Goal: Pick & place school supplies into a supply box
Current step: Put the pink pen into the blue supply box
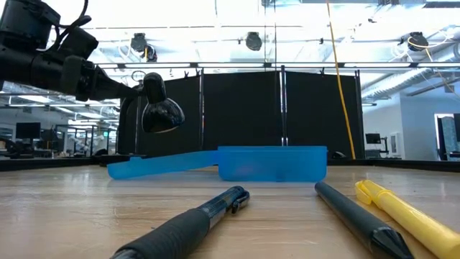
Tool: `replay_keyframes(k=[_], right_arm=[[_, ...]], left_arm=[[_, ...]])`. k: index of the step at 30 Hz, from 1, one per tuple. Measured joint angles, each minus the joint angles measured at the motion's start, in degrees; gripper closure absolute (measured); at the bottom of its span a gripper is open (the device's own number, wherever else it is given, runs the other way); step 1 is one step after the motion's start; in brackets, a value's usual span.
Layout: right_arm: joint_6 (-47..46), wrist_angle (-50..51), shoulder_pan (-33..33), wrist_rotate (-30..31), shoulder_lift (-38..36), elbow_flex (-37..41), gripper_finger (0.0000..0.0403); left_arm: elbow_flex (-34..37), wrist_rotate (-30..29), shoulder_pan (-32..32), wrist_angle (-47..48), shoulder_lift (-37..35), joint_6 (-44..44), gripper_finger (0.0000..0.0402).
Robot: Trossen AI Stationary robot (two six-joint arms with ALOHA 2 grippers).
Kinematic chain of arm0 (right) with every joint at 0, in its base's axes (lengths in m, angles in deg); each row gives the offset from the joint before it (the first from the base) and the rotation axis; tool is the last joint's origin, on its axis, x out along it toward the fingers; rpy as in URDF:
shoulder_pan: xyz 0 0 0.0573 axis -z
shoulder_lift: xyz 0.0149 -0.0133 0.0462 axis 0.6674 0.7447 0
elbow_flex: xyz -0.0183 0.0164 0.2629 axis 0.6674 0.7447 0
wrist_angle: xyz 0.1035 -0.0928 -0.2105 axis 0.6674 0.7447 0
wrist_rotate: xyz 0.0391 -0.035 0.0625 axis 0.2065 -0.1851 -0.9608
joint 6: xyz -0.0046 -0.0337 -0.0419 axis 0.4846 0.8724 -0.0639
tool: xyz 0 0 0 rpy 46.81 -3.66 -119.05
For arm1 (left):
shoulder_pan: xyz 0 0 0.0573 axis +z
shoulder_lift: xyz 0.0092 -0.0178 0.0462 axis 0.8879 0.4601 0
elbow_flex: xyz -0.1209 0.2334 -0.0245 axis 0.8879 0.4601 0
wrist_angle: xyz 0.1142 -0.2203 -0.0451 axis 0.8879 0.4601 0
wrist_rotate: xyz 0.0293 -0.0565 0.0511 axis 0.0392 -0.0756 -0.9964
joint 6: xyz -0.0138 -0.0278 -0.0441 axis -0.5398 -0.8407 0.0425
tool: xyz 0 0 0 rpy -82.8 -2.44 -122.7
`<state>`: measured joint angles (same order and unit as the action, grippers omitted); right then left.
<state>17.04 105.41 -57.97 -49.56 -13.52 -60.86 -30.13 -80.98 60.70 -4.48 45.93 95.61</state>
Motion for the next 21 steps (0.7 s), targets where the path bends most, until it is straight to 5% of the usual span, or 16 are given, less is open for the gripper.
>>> replay_keyframes(k=[8, 14, 21], right_arm=[[-30.5, 1.3, -8.3, 2.9, 6.6, 5.7, 0.0344], [-47.9, 7.6, -14.5, -0.7, 16.2, -8.0, 0.0344], [-73.8, 27.9, -19.3, -8.4, 25.5, -26.2, 0.0344]], left_arm=[[0.0, 0.0, 0.0, 4.5, 0.0, -2.3, 0.0364], [0.0, 0.1, 0.0, 6.6, 0.0, -2.7, 0.0364], [0.0, 2.1, 0.0, 5.1, 0.0, -1.5, 0.0364]])
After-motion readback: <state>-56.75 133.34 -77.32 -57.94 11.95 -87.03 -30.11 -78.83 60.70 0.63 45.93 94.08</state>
